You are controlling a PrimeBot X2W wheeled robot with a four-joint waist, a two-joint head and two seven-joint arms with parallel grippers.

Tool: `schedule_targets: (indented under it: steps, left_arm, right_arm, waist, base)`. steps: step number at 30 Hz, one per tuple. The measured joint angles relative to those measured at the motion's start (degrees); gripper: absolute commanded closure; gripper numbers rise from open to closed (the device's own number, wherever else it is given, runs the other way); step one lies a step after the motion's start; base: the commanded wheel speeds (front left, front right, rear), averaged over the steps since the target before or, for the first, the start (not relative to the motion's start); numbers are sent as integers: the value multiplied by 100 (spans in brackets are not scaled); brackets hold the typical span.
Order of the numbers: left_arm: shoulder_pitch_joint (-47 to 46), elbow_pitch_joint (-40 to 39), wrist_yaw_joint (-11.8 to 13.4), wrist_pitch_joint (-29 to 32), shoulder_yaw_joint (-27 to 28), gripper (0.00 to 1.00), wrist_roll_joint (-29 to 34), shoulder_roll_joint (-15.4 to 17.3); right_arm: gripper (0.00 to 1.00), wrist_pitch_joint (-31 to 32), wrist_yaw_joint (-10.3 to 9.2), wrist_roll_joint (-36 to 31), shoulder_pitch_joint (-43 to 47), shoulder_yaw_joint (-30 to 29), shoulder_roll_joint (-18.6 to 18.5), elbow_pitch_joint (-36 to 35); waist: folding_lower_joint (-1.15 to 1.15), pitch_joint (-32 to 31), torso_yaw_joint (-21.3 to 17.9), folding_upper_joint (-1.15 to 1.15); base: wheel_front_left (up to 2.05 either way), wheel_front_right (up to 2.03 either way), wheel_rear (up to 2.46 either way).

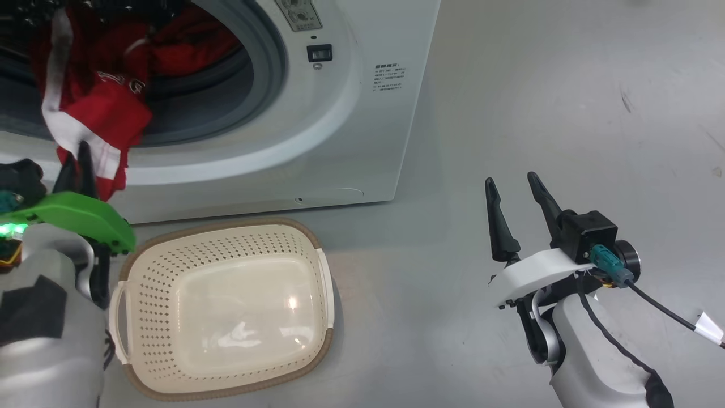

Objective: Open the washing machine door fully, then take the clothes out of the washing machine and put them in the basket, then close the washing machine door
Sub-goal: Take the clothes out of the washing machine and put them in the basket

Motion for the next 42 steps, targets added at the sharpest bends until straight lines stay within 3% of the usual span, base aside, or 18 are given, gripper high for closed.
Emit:
schedule_targets:
  steps: [14,18,29,42]
  left_arm:
    - [1213,97,-89,-7,-398,100,83,-493]
    - [1412,170,-100,-8,-564,100,221,-491]
    - [1719,491,-107,9,-1053,100,410,-513]
    - [1766,877,-133,650,-1537,100,392,-633]
  right_arm:
    - [0,0,133,64,238,-14,1,56]
    - [0,0,152,64,238,40,4,53]
    - [0,0,175,63,232,55,1,21]
    - [0,0,124,-69,65,-36,1,-176]
  waist:
    - [0,-443,192,0]
    - [0,-418,152,0]
    - [0,-164,20,0]
    - [0,377,-136,0]
  base:
    - [0,0,0]
    - [0,0,0]
    - [0,0,0]
    - [0,0,0]
